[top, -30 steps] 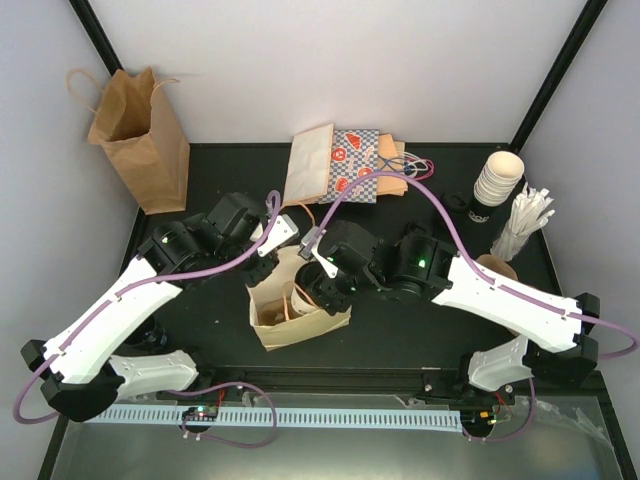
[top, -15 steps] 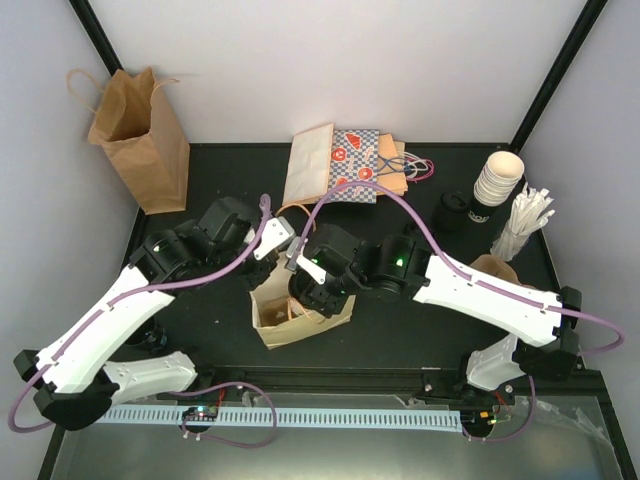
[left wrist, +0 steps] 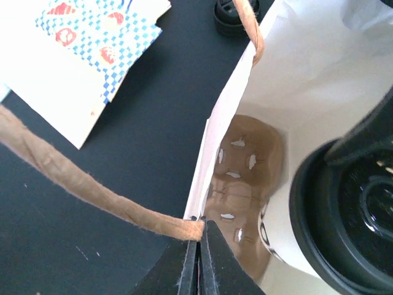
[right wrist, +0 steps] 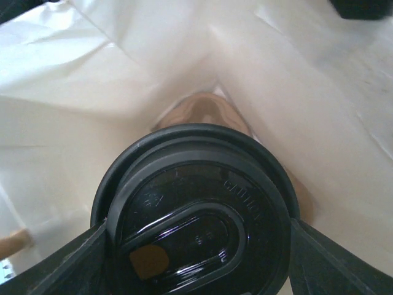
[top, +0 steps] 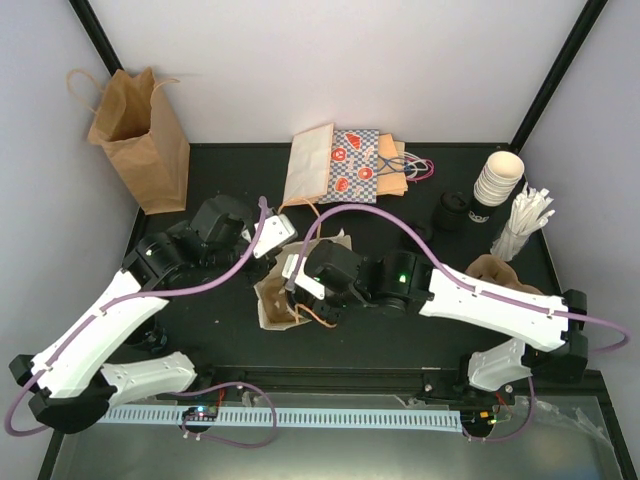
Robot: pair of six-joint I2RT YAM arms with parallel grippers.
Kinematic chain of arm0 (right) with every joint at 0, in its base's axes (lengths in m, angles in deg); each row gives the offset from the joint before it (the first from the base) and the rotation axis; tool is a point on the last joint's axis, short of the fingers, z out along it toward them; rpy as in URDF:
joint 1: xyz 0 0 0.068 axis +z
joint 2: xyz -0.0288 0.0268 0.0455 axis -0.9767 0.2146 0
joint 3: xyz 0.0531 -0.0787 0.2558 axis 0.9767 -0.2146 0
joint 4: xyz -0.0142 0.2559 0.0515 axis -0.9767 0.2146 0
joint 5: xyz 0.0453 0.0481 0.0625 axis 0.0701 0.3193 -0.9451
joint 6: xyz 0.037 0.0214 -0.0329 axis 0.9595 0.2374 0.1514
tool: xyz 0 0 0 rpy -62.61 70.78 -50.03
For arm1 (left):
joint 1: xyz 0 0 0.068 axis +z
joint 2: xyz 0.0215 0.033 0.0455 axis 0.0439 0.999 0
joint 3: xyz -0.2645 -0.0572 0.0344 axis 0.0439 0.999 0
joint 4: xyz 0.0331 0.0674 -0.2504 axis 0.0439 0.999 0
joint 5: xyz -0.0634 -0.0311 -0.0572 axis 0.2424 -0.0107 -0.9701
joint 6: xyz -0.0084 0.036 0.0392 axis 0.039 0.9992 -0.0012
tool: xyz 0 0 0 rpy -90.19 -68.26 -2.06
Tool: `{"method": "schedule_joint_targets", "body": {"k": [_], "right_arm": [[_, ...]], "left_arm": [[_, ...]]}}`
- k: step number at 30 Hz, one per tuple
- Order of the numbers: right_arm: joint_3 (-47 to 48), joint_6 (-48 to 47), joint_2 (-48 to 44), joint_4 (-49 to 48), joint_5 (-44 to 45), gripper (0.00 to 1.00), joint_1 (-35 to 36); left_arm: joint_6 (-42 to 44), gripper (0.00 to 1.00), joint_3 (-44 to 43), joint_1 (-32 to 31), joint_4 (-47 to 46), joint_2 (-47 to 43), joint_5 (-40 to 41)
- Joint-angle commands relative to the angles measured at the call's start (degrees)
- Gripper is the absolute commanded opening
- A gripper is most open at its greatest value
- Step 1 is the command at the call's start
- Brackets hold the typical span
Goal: Pack the takeout coffee
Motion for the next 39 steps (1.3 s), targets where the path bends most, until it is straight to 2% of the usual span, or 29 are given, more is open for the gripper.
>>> {"method": "schedule_joint_targets", "body": {"k": [1, 11, 21, 25, 31, 35, 39], "right_arm": [[-1.75, -1.97, -2.44, -4.01, 3.32, 0.60, 2.64], [-7.00, -2.07, -2.77, -4.85, 9.77, 0.60, 5.70], [-8.85, -2.46, -3.70, -6.94, 20.71, 0.60, 6.22], [-8.56, -4.44, -2.65, -6.60, 21.61, 0.59, 6.21], [-7.39, -6.29, -1.01, -5.88, 19.79, 0.59, 6.80], [-9.19, -8.56, -0.76, -8.79, 22.73, 0.60, 8.50], [-16.18, -12.82, -2.54, -16.64, 26.65, 0.62, 11.88]], "left_arm": [[5.38, 0.02, -3.99, 0.05, -4.44, 0.17, -1.77], [9.15, 0.02, 2.13, -0.56, -8.67, -5.79, -8.09], [10.26, 0.01, 9.51, -3.01, -11.90, -13.04, -13.50], [10.90, 0.01, 8.76, -4.02, -10.26, -12.51, -11.66], [13.52, 0.02, 5.15, -4.27, -8.27, -11.45, -3.91], [16.78, 0.02, 1.74, -4.31, -6.57, -9.92, -0.73], [20.81, 0.02, 0.85, -4.29, -5.26, -9.74, -0.44]]}}
